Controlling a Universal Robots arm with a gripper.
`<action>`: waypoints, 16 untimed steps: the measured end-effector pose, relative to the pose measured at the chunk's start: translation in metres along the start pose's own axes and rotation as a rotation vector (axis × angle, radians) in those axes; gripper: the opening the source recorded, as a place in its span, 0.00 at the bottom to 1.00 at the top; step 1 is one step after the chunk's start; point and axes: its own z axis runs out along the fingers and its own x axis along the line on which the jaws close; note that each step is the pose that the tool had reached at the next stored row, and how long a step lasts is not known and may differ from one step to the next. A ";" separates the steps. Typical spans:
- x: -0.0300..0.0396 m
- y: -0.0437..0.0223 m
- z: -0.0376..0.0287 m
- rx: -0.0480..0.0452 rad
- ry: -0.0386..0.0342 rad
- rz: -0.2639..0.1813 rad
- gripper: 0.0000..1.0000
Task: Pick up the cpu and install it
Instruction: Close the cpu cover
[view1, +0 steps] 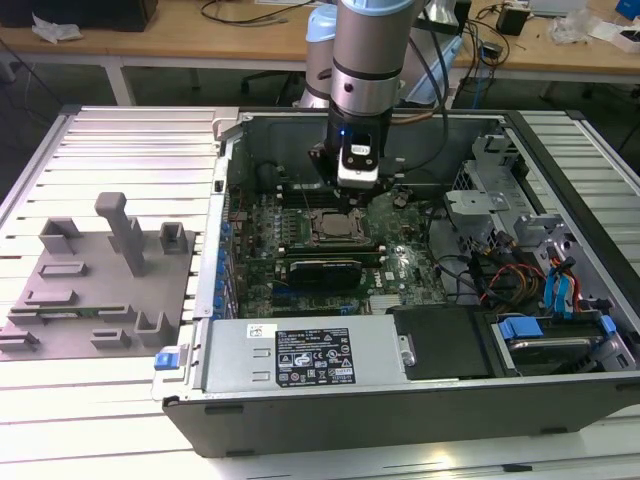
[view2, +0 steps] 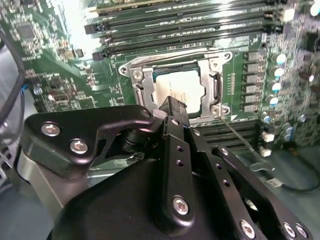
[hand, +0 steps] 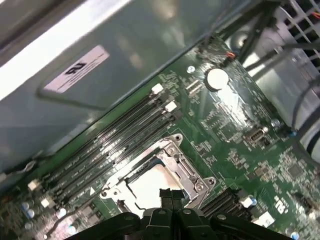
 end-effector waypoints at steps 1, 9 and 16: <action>0.0000 0.0000 0.0000 -0.0001 0.0000 -0.019 0.11; 0.0000 0.0000 0.0002 -0.0002 0.0001 -0.178 0.11; 0.0000 0.0000 0.0005 -0.0004 0.0003 -0.406 0.11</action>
